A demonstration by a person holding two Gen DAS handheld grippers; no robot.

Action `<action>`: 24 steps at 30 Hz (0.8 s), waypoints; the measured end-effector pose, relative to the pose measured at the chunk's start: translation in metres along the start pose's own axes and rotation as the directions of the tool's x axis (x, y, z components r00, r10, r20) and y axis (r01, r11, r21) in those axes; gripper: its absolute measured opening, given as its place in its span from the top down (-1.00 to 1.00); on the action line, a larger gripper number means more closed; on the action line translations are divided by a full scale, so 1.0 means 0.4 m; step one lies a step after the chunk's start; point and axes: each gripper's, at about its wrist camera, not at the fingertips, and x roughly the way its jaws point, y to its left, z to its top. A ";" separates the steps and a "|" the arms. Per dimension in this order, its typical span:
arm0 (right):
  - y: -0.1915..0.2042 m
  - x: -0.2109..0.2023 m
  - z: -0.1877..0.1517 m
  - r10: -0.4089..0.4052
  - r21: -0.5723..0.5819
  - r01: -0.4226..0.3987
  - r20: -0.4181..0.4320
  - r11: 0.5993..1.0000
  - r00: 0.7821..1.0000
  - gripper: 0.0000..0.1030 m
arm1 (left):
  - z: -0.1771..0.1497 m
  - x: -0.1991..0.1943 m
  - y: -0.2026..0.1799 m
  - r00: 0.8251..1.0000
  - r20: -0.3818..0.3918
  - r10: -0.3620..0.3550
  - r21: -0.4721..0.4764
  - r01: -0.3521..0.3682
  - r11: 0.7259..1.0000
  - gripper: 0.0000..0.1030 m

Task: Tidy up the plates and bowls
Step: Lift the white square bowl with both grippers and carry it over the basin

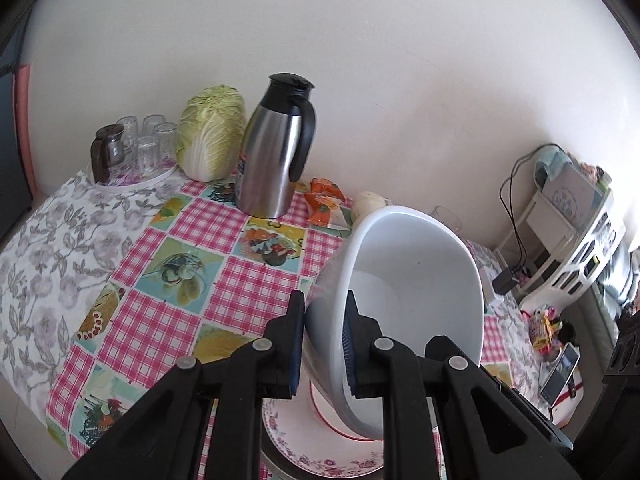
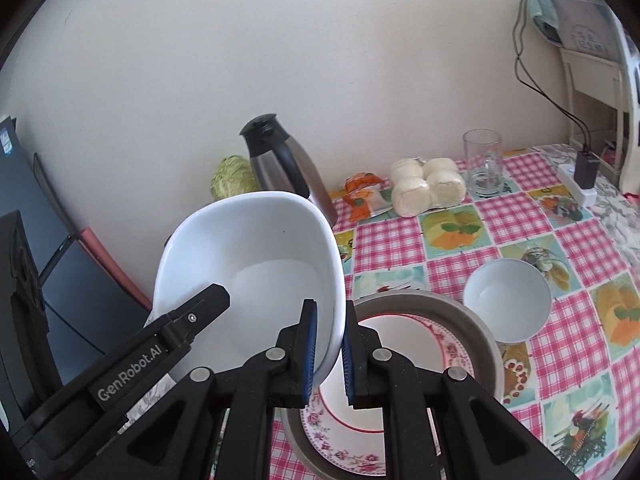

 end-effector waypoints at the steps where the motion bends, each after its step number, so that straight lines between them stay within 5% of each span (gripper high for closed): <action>1: -0.010 -0.006 -0.002 -0.003 0.005 0.003 0.011 1.000 1.000 0.75 | -0.003 0.004 -0.015 1.000 -0.004 -0.001 0.015 0.001 1.000 0.65; 24: -0.190 -0.100 0.025 -0.035 0.121 0.024 0.096 0.992 0.995 0.75 | -0.045 0.030 -0.210 0.999 -0.031 -0.007 0.198 0.013 0.980 0.65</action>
